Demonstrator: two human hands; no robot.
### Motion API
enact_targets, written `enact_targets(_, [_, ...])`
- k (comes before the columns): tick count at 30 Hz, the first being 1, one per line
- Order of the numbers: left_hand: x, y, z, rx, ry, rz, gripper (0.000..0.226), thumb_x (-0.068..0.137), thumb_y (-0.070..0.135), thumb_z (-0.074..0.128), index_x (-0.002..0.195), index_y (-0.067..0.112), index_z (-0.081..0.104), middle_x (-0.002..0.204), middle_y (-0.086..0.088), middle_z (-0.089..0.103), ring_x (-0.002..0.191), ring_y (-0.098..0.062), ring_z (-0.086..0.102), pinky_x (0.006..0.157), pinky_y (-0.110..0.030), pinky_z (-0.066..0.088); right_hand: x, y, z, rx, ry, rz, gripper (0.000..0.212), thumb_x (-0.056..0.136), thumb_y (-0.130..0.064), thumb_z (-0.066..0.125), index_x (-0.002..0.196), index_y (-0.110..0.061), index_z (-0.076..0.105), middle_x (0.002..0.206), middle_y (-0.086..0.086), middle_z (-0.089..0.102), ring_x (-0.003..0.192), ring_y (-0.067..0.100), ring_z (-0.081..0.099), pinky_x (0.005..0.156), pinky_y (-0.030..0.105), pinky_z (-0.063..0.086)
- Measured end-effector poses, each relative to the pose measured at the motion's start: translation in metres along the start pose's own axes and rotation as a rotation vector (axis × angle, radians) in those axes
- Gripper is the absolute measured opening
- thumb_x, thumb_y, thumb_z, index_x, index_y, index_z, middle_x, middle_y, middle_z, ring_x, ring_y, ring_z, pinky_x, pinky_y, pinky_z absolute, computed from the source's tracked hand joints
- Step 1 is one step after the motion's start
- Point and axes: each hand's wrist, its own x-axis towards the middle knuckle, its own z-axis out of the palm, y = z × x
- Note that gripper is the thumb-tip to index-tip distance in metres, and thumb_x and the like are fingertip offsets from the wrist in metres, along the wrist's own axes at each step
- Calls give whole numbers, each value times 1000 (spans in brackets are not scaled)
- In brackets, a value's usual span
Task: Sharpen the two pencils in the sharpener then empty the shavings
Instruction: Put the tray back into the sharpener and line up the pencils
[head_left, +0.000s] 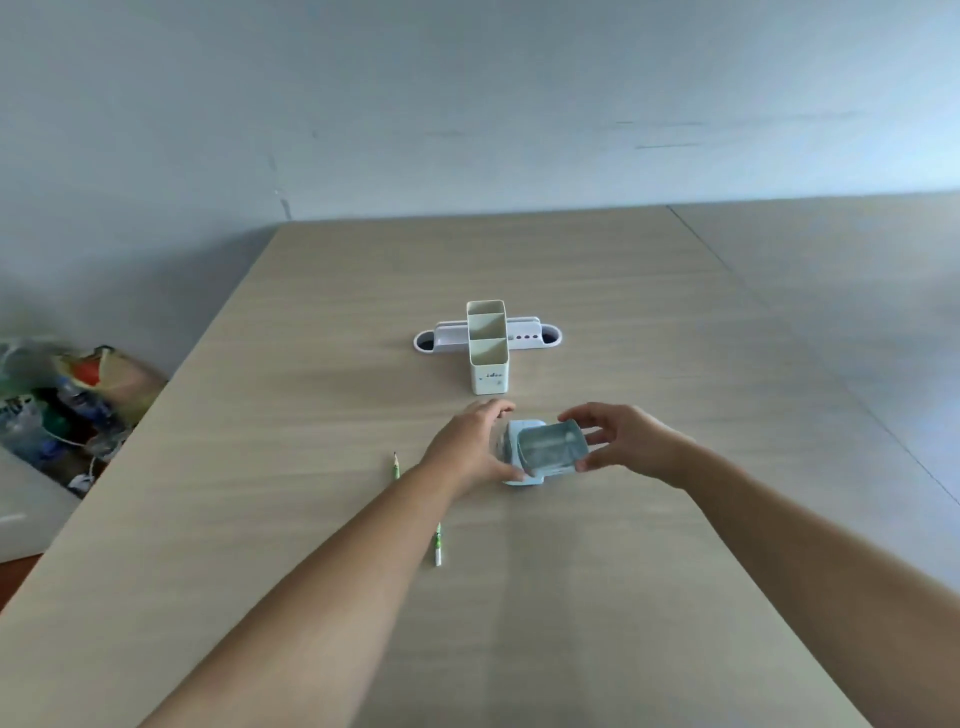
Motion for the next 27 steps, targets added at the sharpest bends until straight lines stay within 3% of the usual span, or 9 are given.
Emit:
enact_targets(3, [20,-1,11,145,-13,-52,86,64,25,85,139,22,42,143,4,42,130,-15,44,102,-32,43,10,28,-27,-71,-104,80,57,66,10,75,113,-16,59,111,2,64,96,23,64,87,33,51])
enact_targets(6, [34,-5,23,192,-46,-87,81,70,27,81,140,22,41,144,4,43,132,-16,42,105,-32,41,20,53,-34,-164,-160,132,57,65,9,76,114,-15,59,111,3,64,92,20,64,77,19,51])
enact_targets(8, [37,-7,29,195,-59,-103,77,72,26,79,140,21,43,141,3,47,130,-16,44,104,-31,41,26,65,-33,-183,-130,150,60,64,10,76,118,-10,58,109,4,63,91,19,62,66,8,50])
enact_targets(13, [44,-13,34,132,-8,-126,65,71,19,81,131,20,55,125,1,61,116,-19,55,98,-32,45,41,83,-23,-204,46,147,66,61,1,81,119,-18,58,109,-2,63,94,19,62,78,26,45])
enact_targets(18, [50,-18,33,124,-9,-133,61,68,20,84,124,23,61,116,2,67,111,-19,59,94,-33,47,51,81,-4,-204,165,115,68,61,-3,82,121,-20,57,108,-7,61,90,15,58,77,25,43])
enact_targets(27, [50,-21,32,138,-11,-112,66,69,22,84,129,24,58,124,0,65,118,-20,57,99,-34,46,64,79,28,-62,218,158,70,61,3,80,123,-19,58,108,0,65,89,17,61,76,26,46])
